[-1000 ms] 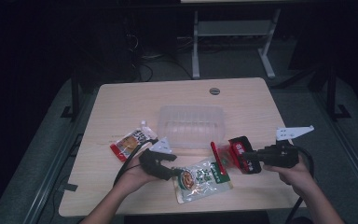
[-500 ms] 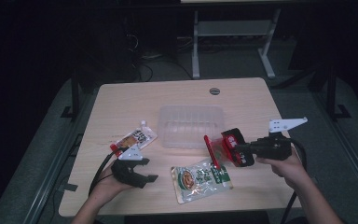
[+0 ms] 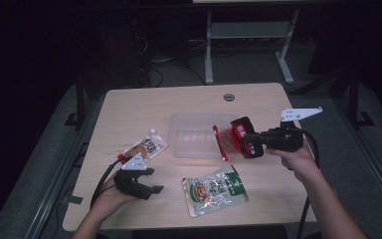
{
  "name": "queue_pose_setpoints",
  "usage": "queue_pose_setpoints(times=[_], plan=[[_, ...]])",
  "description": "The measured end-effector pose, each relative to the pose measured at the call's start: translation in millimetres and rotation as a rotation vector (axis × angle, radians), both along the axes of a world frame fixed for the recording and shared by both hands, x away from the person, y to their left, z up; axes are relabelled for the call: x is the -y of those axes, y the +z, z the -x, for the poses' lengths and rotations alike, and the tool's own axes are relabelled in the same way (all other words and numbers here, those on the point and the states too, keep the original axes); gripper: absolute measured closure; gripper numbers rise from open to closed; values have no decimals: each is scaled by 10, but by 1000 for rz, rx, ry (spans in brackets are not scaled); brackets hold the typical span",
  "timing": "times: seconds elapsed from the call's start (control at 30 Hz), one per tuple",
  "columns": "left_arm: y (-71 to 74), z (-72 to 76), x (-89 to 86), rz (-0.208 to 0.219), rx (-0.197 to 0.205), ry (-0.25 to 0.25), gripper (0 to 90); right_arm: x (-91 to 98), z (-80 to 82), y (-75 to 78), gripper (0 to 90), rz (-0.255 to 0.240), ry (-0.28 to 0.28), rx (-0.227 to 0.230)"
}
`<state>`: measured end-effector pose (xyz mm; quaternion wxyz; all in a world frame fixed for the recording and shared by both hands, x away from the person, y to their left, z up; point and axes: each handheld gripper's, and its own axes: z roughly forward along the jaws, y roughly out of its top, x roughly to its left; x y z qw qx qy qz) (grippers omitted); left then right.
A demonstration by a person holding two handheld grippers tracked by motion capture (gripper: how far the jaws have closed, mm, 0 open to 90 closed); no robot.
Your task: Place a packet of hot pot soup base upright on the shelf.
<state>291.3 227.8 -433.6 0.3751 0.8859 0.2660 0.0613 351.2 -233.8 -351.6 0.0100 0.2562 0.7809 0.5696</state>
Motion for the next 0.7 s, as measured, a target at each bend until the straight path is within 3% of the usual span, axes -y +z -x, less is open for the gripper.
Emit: queue_pose_setpoints(times=[0.4,0.7], plan=[[-6,-17,-12,10,-3,5,252,-176,-356,58,900,-27,-17,4],[-17,16,-32,14,-8,11,252,-272,-454,11,900,-11,-18,-2]])
